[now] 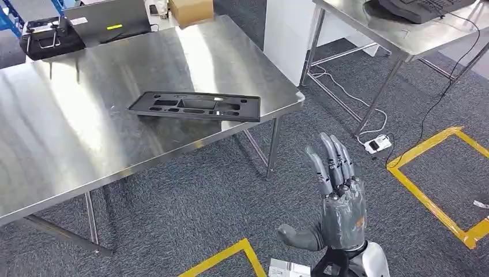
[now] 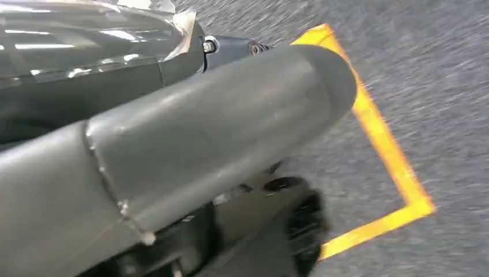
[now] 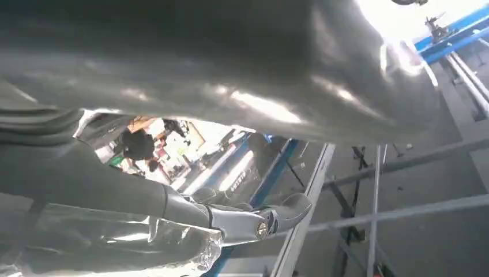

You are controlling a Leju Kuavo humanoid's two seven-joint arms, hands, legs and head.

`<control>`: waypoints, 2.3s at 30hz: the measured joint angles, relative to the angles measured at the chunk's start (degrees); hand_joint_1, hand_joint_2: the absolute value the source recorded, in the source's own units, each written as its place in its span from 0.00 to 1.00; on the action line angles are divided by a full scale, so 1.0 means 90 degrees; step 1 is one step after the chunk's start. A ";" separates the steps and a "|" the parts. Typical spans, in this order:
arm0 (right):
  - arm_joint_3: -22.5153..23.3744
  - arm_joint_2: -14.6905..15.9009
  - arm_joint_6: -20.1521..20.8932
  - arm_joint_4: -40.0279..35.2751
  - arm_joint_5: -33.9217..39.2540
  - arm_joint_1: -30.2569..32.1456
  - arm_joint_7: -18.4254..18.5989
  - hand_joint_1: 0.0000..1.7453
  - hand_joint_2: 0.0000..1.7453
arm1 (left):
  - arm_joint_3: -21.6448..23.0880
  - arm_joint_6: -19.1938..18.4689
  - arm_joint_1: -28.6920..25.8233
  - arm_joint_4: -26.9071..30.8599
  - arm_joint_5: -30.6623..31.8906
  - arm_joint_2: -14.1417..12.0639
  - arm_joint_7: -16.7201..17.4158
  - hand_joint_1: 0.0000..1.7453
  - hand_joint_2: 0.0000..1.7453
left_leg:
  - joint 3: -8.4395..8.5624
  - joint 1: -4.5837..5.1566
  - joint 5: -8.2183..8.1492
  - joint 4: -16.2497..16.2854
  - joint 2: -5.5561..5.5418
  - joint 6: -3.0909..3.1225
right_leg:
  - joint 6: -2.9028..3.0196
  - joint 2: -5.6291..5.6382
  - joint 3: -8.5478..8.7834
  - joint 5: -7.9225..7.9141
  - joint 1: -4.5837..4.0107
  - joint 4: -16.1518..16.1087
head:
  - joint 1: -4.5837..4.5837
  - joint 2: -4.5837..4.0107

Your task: Take the parts from the cabinet and place them on the table.

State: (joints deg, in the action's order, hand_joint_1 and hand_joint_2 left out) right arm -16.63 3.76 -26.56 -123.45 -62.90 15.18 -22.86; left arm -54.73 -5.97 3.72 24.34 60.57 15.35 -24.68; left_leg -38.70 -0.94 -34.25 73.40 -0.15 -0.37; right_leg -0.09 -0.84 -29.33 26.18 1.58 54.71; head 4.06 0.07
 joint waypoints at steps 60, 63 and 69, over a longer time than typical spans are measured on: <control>0.1213 -0.0263 -0.0356 1.0170 0.1717 -0.1841 0.1859 0.00 0.00 | 0.0358 0.0784 -0.0003 -0.1408 0.0071 -0.0537 0.0576 0.00 0.00 | -0.0521 0.0007 0.0068 0.0213 -0.0029 -0.0002 | -0.0044 -0.0212 0.0044 0.0154 -0.0025 0.0102 | -0.0034 0.0000; 0.1508 -0.0415 0.0126 1.1080 0.1727 -0.1842 0.2292 0.00 0.00 | 0.0389 0.0888 -0.0078 -0.1435 0.0087 -0.0559 0.0706 0.00 0.00 | 0.0004 -0.0067 0.0638 -0.0670 0.0111 -0.0046 | -0.0066 -0.0441 0.0050 0.0178 -0.0005 0.0113 | -0.0036 0.0000; 0.1792 -0.0621 0.1493 1.1917 0.1797 -0.1877 0.3421 0.00 0.00 | 0.0520 0.1100 0.0004 -0.1505 0.0371 -0.0562 0.1395 0.00 0.00 | 0.0544 0.0072 0.0855 -0.1670 0.0297 0.0189 | -0.0331 -0.0716 0.0148 0.0276 -0.0113 0.0136 | -0.0004 0.0000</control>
State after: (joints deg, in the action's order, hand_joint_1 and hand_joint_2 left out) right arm -0.51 -1.83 -13.12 -16.20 -46.73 -1.71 7.93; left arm -50.05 3.93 3.75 10.80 63.91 10.29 -12.12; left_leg -33.80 -0.30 -26.55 58.37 2.52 1.33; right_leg -3.07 -7.28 -28.00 28.66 0.57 55.94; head 4.02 0.07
